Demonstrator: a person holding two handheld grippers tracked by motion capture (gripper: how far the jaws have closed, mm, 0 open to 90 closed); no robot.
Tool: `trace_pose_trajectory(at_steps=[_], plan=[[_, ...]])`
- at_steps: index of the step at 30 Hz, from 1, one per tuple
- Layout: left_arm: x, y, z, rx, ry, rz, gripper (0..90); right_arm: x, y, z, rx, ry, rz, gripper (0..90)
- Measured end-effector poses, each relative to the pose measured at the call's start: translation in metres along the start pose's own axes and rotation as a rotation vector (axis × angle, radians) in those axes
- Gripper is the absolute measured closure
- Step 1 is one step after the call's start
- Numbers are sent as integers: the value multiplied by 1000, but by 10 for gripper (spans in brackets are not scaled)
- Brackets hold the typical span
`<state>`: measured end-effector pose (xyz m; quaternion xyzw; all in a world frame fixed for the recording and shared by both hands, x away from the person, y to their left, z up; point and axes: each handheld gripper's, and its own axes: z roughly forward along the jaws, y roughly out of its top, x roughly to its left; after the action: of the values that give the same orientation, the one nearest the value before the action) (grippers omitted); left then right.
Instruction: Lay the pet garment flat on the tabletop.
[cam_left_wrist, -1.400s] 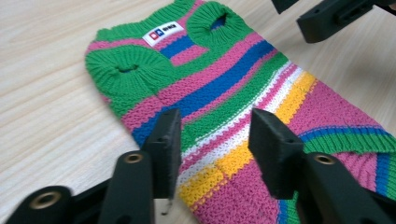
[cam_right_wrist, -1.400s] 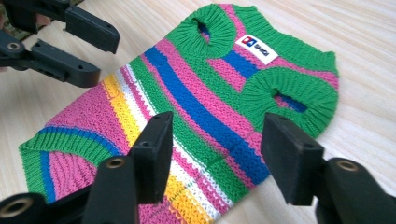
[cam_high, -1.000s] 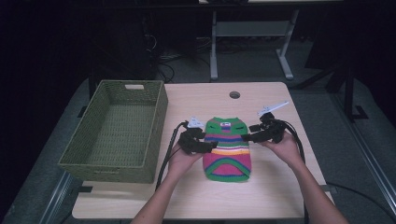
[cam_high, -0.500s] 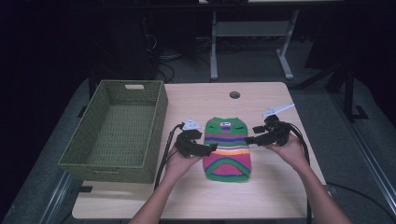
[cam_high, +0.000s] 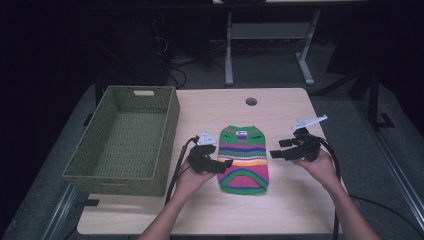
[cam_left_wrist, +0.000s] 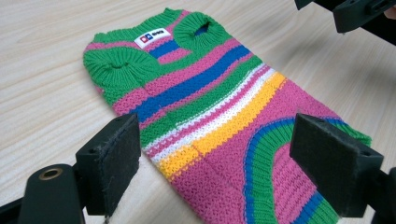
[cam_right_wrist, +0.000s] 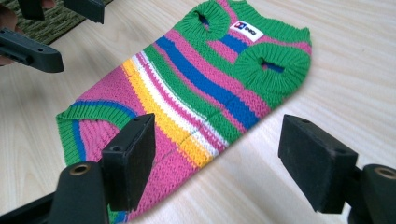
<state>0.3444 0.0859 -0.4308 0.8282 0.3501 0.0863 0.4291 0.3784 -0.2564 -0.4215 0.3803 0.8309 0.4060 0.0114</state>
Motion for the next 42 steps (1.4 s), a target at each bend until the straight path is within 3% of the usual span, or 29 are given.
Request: trace_pose_trajectory(at_steps=[12, 22, 35, 42], plan=[[-5, -7, -4, 10, 5, 15, 161, 2, -15, -8, 5, -9, 0, 261], [-10, -13, -10, -4, -2, 21, 161, 11, -24, -15, 3, -10, -34, 262], [-19, -23, -21, -13, -12, 29, 161, 11, -45, -24, 14, -17, -17, 254], [-23, -30, -23, -1, -19, 34, 161, 13, -54, -30, -7, -23, -15, 254]])
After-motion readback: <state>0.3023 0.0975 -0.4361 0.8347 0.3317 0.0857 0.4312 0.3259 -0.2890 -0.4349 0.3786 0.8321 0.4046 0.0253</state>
